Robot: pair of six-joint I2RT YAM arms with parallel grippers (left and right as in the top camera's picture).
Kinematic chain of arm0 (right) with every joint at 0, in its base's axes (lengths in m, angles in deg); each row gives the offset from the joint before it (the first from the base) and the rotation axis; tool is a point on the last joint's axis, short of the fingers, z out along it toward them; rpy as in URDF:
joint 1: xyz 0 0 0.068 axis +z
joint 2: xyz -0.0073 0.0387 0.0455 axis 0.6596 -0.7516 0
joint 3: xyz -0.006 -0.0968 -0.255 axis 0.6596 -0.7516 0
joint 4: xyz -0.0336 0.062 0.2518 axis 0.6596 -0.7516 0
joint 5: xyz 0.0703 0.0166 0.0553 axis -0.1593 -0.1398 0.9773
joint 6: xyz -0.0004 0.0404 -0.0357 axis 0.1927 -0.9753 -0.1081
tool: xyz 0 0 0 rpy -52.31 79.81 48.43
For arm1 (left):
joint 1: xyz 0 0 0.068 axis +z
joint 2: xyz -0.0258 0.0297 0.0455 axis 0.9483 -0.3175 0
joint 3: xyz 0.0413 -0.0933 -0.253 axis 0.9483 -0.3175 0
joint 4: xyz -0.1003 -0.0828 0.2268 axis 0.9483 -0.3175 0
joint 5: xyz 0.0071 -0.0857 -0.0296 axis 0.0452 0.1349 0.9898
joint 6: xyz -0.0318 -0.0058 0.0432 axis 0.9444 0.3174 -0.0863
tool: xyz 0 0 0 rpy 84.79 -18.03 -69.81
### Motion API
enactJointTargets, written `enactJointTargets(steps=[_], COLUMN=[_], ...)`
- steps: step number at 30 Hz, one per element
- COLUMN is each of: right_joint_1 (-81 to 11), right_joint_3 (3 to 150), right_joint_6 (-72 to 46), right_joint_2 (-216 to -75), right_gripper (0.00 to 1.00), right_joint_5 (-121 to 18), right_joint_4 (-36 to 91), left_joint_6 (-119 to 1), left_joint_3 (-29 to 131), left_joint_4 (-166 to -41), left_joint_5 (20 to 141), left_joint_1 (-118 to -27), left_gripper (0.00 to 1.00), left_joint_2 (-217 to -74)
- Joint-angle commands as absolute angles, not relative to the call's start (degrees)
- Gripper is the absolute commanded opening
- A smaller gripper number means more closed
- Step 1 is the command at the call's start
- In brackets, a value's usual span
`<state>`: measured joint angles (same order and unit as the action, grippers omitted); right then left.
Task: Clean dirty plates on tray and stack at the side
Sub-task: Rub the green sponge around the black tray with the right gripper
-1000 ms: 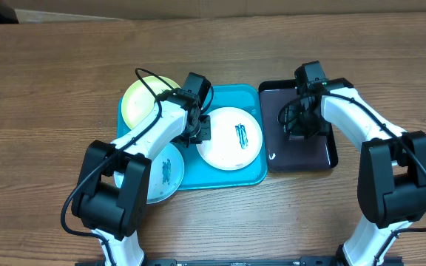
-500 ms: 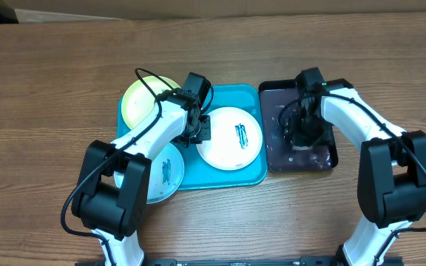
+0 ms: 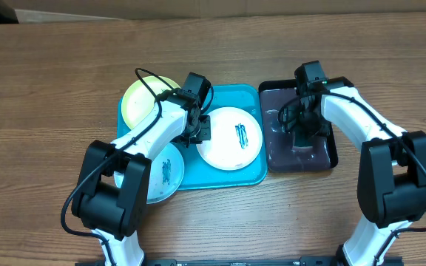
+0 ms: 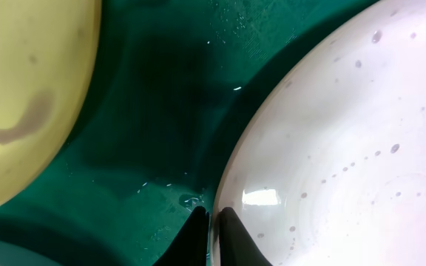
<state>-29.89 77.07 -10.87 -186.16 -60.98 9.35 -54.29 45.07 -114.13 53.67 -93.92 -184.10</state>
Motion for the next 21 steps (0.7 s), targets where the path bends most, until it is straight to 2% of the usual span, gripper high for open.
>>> enactJointTargets(steps=[1,2,4,5,6,7,8,12,15,16,17,19,20,21], right_joint_1=[-29.9,-29.9,-29.9,-29.9,-29.9,-29.9,-30.0,-30.1,-30.1,-30.1,-30.1,-30.1,-30.1,-30.1], right_joint_3=[74.3,74.3,74.4,74.8,75.2,75.8,76.4,77.4,77.0,76.8,76.6,75.6,75.2,75.0], right_joint_6=[-10.6,-10.7,-10.6,-10.6,-10.6,-10.6,-10.6,-10.6,-10.7,-10.7,-10.7,-10.7,-10.7,-10.7], right_joint_2=[-186.3,-186.3,-186.2,-186.2,-186.2,-186.2,-186.2,-186.2,-186.2,-186.2,-186.2,-186.2,-186.2,-186.2], right_gripper=[0.12,0.04,0.04,0.09,0.41,0.66,0.76,0.77,0.74,0.70,0.62,0.20,0.08,0.04], right_joint_5=[-60.9,-60.9,-60.7,-60.7,-60.7,-60.7,-60.7,-60.7,-60.7,-60.7,-60.7,-60.7,-60.7,-60.7], right_joint_4=[11.0,10.9,10.4,9.8,9.3,8.9,8.5,8.9,10.6,11.1,11.7,12.9,13.2,13.3], left_joint_6=[-53.3,-53.3,-53.3,-53.3,-53.3,-53.3,-53.3,-53.3,-53.3,-53.3,-53.3,-53.3,-53.3,-53.3], left_joint_3=[44.8,44.8,44.8,44.8,44.8,44.8,44.8,44.8,44.8,44.8,44.8,44.8,44.8,44.8], left_joint_4=[-113.9,-113.9,-113.9,-113.9,-113.9,-113.9,-113.9,-113.9,-113.9,-113.9,-113.9,-113.9,-113.9,-113.9], left_joint_5=[53.7,53.7,53.7,53.7,53.7,53.7,53.7,53.7,53.7,53.7,53.7,53.7,53.7,53.7], left_joint_1=[-94.0,-94.0,-94.0,-94.0,-94.0,-94.0,-94.0,-94.0,-94.0,-94.0,-94.0,-94.0,-94.0,-94.0], left_gripper=[0.10,0.10,0.10,0.10,0.10,0.10,0.10,0.11,0.11,0.12,0.12,0.13,0.13,0.13], left_joint_2=[-184.7,-184.7,-184.7,-184.7,-184.7,-184.7,-184.7,-184.7,-184.7,-184.7,-184.7,-184.7,-184.7,-184.7])
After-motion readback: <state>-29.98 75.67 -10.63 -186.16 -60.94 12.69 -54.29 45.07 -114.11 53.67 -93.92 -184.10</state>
